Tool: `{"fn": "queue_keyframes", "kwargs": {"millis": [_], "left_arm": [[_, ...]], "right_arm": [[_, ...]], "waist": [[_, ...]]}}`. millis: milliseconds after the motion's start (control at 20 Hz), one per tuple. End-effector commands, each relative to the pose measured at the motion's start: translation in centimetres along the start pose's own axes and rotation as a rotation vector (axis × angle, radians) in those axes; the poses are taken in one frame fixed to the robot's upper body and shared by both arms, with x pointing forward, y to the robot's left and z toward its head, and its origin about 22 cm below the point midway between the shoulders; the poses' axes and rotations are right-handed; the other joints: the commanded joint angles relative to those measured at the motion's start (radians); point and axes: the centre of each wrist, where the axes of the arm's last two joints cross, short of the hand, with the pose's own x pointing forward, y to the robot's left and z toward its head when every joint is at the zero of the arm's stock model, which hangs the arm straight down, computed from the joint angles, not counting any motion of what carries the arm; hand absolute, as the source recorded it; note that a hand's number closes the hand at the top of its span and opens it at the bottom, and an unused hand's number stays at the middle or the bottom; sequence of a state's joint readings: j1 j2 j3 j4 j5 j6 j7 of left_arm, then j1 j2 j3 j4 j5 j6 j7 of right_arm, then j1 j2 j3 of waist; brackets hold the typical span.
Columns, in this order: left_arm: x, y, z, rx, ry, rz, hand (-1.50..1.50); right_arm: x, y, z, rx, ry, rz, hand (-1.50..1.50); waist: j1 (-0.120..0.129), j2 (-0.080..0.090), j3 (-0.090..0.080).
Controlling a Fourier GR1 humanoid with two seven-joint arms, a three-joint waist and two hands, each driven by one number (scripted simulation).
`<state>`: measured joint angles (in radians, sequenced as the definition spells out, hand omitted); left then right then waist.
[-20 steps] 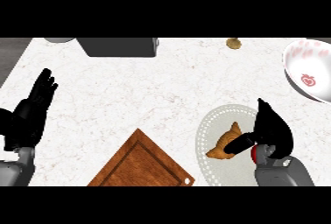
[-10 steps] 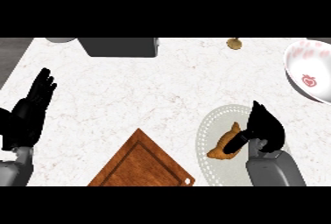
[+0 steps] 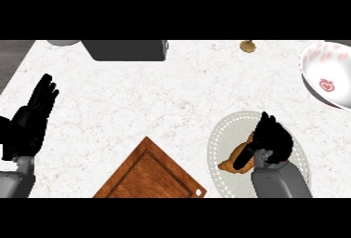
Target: Pick the croissant from the placemat and place it in the bowl
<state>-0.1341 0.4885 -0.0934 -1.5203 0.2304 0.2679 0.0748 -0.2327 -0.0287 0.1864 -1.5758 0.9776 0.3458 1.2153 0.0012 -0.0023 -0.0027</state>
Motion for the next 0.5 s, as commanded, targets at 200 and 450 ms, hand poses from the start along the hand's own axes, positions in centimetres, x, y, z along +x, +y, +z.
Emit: {"fn": "queue_keyframes", "kwargs": {"millis": [200,450], "left_arm": [[0.4,-0.4,-1.1,0.006,0.000,0.010,0.00],[0.3,1.0,-0.9,0.000,0.004,-0.008,0.00]], "right_arm": [[1.1,2.3,0.5,0.072,0.236,0.067,-1.50],[0.6,2.7,1.1,0.048,0.232,0.069,-1.50]], "waist": [[0.002,0.004,0.002],[0.001,0.001,0.002]]}}
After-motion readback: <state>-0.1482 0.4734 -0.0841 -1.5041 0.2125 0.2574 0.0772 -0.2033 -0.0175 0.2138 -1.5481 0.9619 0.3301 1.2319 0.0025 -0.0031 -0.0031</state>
